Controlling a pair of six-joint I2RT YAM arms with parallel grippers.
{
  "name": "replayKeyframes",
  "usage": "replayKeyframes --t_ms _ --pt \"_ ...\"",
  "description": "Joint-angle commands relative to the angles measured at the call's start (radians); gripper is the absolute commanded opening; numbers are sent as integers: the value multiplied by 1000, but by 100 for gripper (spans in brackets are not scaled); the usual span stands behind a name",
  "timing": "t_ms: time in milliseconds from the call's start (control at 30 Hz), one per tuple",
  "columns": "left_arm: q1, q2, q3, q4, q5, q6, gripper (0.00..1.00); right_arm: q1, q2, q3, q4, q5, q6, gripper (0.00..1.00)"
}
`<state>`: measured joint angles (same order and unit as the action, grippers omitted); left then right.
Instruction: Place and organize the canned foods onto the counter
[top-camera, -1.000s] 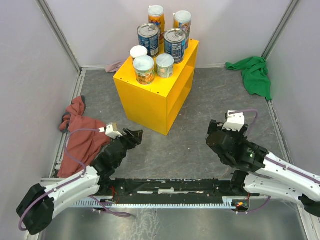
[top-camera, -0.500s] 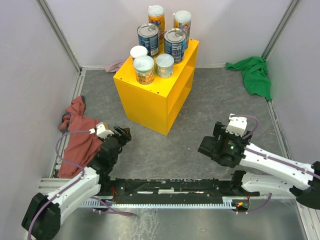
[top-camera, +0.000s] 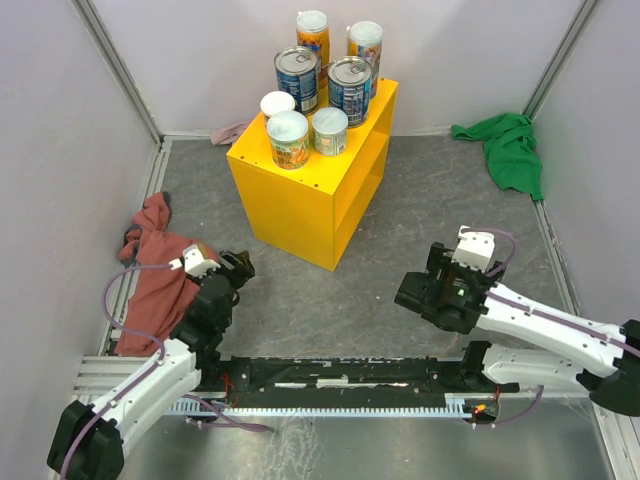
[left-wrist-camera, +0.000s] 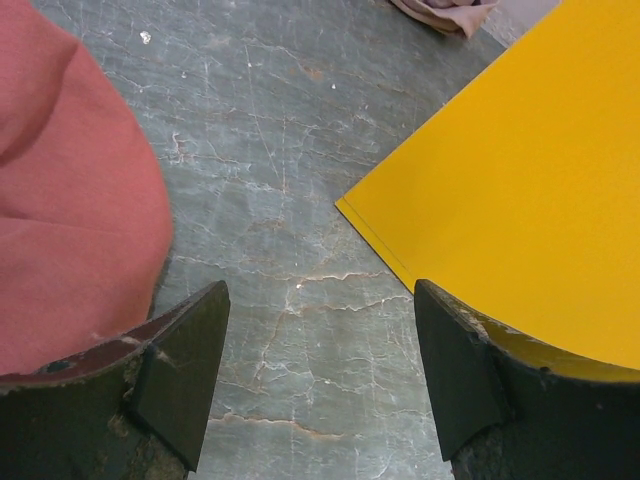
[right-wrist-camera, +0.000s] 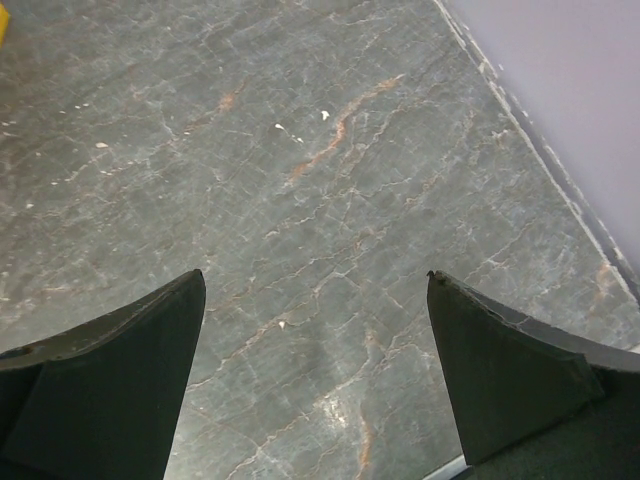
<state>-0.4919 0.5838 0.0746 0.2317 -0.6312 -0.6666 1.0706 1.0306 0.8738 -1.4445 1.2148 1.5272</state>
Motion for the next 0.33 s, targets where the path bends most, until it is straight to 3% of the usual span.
replayKeyframes --t_ms 0,100,233,300 --pt "9 -12 45 13 -50 28 81 -4 -89 22 131 13 -151 99" --pt "10 -21 51 10 -51 24 81 5 -196 4 290 -34 -322 100" --pt "10 -45 57 -10 -51 24 81 13 -473 -113 608 -95 -574 99" --pt "10 -58 56 -15 -51 23 81 13 -575 -152 674 -99 -634 99"
